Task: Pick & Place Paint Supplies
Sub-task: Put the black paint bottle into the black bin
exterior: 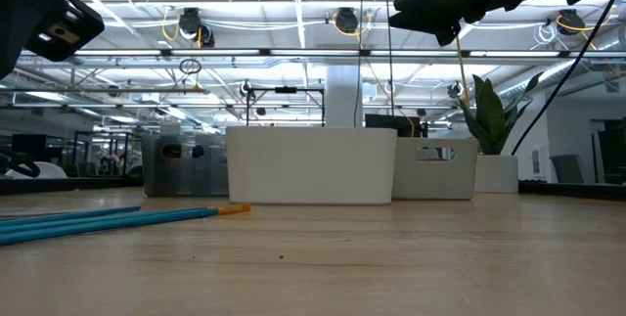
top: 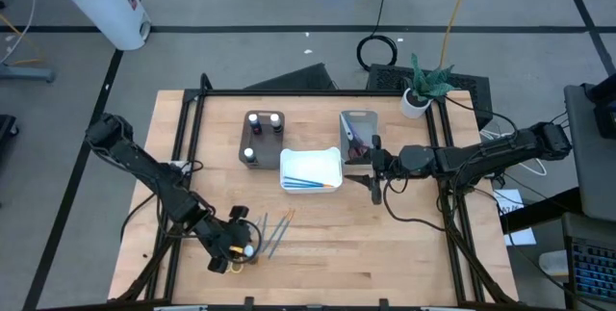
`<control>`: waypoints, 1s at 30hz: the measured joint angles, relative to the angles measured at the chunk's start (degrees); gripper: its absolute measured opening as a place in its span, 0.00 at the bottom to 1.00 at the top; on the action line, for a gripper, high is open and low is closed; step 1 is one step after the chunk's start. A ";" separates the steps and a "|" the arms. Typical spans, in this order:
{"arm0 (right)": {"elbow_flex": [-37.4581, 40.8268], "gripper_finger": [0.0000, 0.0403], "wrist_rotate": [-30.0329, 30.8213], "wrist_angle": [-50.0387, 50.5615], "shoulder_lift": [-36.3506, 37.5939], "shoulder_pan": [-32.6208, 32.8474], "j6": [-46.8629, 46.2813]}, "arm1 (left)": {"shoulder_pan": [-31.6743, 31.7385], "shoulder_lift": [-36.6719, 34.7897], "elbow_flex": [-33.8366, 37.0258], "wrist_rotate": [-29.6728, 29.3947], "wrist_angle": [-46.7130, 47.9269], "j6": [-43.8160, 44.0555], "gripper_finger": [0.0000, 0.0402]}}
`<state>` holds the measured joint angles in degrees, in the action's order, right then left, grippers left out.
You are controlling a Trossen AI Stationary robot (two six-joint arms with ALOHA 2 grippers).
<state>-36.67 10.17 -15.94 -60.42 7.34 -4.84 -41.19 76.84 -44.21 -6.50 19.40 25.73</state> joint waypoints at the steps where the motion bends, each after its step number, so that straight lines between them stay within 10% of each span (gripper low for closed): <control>1: 0.00 0.42 0.00 0.00 0.00 0.01 0.00 | 0.00 0.00 0.00 0.02 -0.01 0.01 0.53; 30: 0.00 0.42 0.00 0.00 0.01 0.01 0.02 | -0.33 2.53 0.02 3.98 -4.46 0.32 0.57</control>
<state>-36.67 10.17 -15.94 -60.41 7.35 -4.82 -41.51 79.36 -44.18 -2.52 14.94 26.04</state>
